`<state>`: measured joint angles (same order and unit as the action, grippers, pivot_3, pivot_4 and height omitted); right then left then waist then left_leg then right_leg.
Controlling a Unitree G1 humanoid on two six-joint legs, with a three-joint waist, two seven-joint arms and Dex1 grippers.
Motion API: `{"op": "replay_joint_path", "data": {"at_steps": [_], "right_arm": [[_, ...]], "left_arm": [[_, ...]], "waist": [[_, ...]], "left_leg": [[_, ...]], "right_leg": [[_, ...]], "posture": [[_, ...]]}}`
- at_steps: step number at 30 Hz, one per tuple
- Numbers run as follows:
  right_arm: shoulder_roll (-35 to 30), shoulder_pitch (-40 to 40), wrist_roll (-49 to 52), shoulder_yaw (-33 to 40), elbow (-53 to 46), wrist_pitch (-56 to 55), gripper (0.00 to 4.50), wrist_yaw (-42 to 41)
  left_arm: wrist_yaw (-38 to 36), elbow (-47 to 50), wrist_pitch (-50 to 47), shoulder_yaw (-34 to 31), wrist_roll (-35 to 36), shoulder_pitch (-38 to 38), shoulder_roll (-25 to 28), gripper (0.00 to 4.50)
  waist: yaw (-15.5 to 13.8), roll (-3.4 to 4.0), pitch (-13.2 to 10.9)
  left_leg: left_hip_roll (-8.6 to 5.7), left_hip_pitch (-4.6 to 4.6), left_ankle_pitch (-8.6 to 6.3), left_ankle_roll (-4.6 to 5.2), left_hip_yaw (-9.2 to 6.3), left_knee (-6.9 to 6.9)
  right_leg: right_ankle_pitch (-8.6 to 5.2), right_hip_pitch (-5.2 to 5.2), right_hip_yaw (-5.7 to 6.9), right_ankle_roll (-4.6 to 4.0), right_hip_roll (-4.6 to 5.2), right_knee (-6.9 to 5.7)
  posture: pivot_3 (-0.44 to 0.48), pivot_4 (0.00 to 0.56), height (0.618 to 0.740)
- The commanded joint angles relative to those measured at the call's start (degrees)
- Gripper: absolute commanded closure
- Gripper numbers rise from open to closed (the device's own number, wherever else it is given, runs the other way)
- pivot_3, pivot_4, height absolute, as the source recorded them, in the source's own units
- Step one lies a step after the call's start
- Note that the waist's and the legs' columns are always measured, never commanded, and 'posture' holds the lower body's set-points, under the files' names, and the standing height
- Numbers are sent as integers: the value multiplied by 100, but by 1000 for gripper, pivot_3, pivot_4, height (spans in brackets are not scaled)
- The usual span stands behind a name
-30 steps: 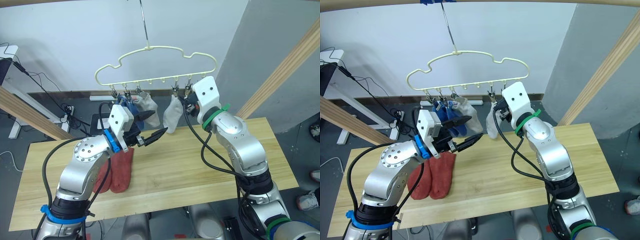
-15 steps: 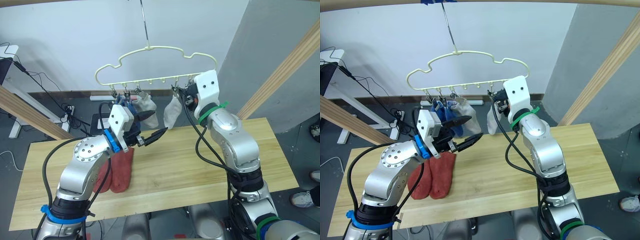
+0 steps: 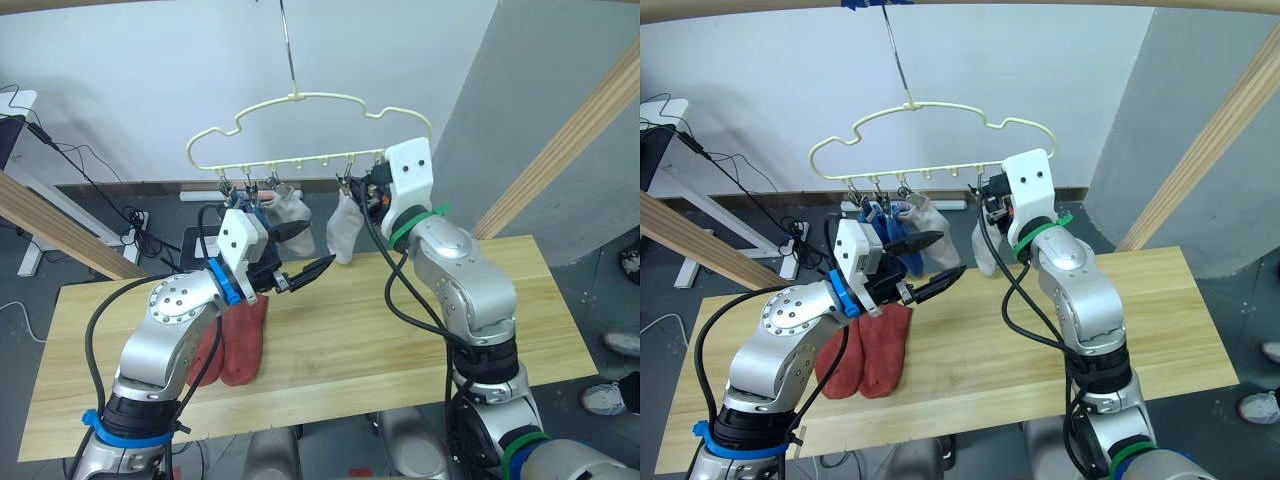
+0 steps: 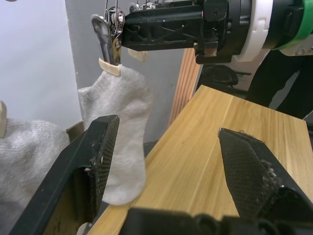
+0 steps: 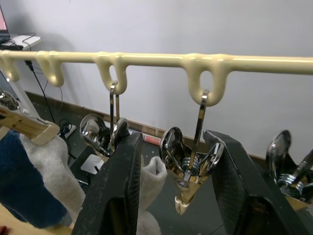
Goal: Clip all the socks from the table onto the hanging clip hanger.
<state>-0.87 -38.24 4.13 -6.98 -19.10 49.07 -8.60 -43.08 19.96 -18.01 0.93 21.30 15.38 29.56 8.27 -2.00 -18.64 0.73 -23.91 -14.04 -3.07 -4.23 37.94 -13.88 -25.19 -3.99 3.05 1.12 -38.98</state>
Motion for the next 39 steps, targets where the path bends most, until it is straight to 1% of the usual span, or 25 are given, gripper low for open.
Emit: {"op": "replay_joint_path", "data": {"at_steps": [1, 24, 30, 34, 39], "right_arm": [[30, -119, 74, -82, -290, -155, 2474, -55], [181, -82, -46, -214, 133, -688, 2474, 21], [298, 56, -139, -59, -88, -641, 2474, 401], [322, 264, -171, -65, -535, -390, 2474, 610], [438, 415, -211, -50, -827, -199, 2474, 868]], "left_arm": [[15, 145, 88, -1, -9, 16, -9, 916], [-11, 146, 88, -18, -23, -42, 37, 916], [-12, 123, 103, -13, -33, -38, 29, 916], [-23, 69, 133, -8, -39, -31, 12, 916], [-31, 35, 152, -11, -42, -18, 7, 916]], "waist": [[1, 0, 0], [-1, 0, 0], [-5, 0, 0], [-9, 0, 0], [-9, 0, 0]], "left_leg": [[0, 0, 0, 0, 0, 0], [0, 0, 0, 0, -1, 0], [0, 0, 0, 0, -1, 0], [0, -1, 0, 0, -1, -1], [0, 0, 0, 0, -2, 0]], "right_leg": [[0, 0, 0, 0, 0, 0], [0, 0, 1, 0, 0, 0], [0, 0, 0, 0, 0, 0], [0, -1, 0, 0, 1, 0], [0, -1, 1, 0, 0, -2]], "posture": [[-187, 268, 740], [-180, 265, 740], [-183, 264, 740], [-183, 264, 740], [-194, 267, 740]]}}
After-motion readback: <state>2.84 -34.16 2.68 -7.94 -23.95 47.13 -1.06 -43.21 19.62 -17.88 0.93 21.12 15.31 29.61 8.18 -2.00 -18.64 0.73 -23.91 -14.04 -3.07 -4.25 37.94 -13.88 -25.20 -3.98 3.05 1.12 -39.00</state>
